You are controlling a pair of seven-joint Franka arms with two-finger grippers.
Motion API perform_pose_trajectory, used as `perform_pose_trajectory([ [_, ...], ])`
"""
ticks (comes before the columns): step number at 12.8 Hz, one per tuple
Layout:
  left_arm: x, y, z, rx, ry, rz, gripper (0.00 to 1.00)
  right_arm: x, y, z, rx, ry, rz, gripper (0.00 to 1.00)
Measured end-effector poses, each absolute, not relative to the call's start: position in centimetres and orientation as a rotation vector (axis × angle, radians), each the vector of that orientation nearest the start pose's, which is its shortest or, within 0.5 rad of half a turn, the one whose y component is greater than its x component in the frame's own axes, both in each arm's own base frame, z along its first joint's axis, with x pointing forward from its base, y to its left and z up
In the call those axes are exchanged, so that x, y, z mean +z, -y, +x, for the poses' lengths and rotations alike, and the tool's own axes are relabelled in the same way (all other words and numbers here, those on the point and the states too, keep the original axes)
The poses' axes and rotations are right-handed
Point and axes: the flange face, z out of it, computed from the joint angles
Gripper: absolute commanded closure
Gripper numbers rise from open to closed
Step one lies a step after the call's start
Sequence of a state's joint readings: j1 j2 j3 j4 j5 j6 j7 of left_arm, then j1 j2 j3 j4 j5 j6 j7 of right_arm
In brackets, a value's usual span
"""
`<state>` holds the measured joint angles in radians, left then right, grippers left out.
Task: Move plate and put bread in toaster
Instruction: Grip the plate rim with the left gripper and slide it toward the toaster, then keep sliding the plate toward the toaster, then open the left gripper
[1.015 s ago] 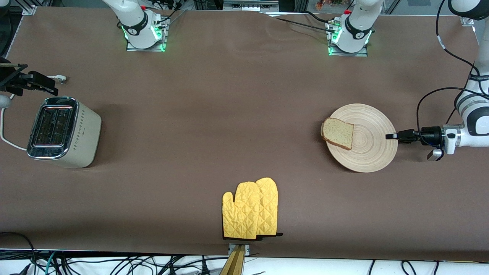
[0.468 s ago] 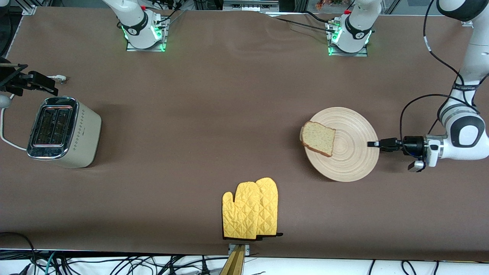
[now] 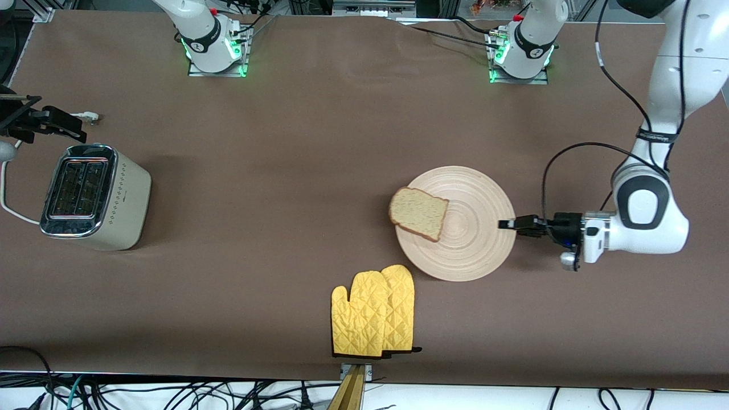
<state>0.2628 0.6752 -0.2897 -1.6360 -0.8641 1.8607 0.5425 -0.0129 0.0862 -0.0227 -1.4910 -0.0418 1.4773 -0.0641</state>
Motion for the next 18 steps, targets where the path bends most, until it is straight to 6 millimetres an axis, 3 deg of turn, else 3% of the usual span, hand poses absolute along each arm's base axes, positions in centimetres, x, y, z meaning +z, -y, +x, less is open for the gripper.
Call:
perform_pose_trajectory([
  [3,26.6,13.2,64.1,-0.184,0.023,2.119,1.00,60.6,2.5,57.0,0.162,0.042,-3.176,0.00],
  [7,25.0,22.3,60.7,-0.193,-0.056,2.079,1.00,60.6,2.5,57.0,0.162,0.042,-3.176,0.00],
  [11,22.1,27.3,58.1,-0.244,-0.103,2.062,1.00,60.5,2.5,57.1,0.164,0.042,-3.176,0.00],
  [14,18.8,31.3,55.7,-0.272,-0.120,2.020,1.00,60.4,2.5,57.2,0.163,0.042,-3.176,0.00],
  [18,15.6,34.2,53.9,-0.252,-0.142,2.025,1.00,60.6,2.3,57.4,0.149,0.046,-3.176,0.00],
])
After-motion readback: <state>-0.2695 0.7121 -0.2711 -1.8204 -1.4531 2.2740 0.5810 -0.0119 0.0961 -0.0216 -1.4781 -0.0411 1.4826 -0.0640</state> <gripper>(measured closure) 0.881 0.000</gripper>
